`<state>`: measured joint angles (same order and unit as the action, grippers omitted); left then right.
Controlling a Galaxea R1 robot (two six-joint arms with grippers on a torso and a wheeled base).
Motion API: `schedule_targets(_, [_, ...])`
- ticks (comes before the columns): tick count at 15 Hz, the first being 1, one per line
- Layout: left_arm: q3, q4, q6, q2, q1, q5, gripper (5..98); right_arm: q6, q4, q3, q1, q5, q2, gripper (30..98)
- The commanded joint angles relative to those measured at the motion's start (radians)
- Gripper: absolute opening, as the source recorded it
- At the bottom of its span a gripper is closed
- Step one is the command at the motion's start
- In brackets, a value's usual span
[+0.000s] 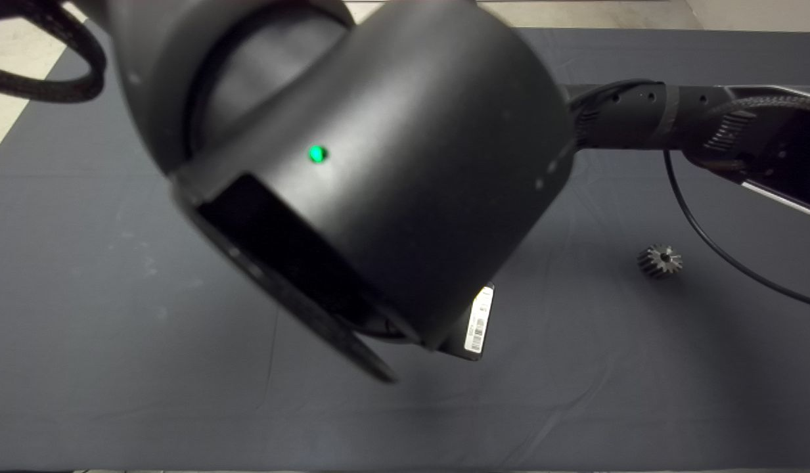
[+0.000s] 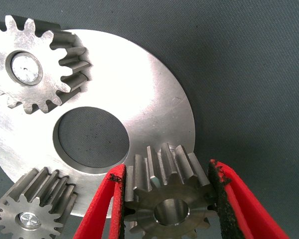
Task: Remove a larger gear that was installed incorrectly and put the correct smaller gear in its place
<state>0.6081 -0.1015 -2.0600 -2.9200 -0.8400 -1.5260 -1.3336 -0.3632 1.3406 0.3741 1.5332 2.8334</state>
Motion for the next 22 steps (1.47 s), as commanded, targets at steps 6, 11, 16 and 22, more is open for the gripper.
schedule_targets(6, [-0.009, 0.003, -0.008, -0.002, -0.019, -0.071, 54.6, -0.073, -0.031, -0.164, 0.023, 0.062, -0.064, 35.4])
schedule_targets(11, [-0.009, -0.003, -0.008, -0.002, -0.019, -0.071, 54.6, -0.061, -0.033, -0.124, 0.013, 0.062, -0.051, 35.8])
schedule_targets(16, [-0.009, -0.003, -0.008, -0.002, -0.019, -0.071, 54.6, -0.027, -0.039, -0.042, 0.011, 0.062, -0.022, 35.2])
schedule_targets(22, [-0.009, -0.004, -0.008, 0.0, -0.019, -0.071, 54.6, -0.024, -0.054, 0.024, 0.009, 0.062, 0.073, 35.1])
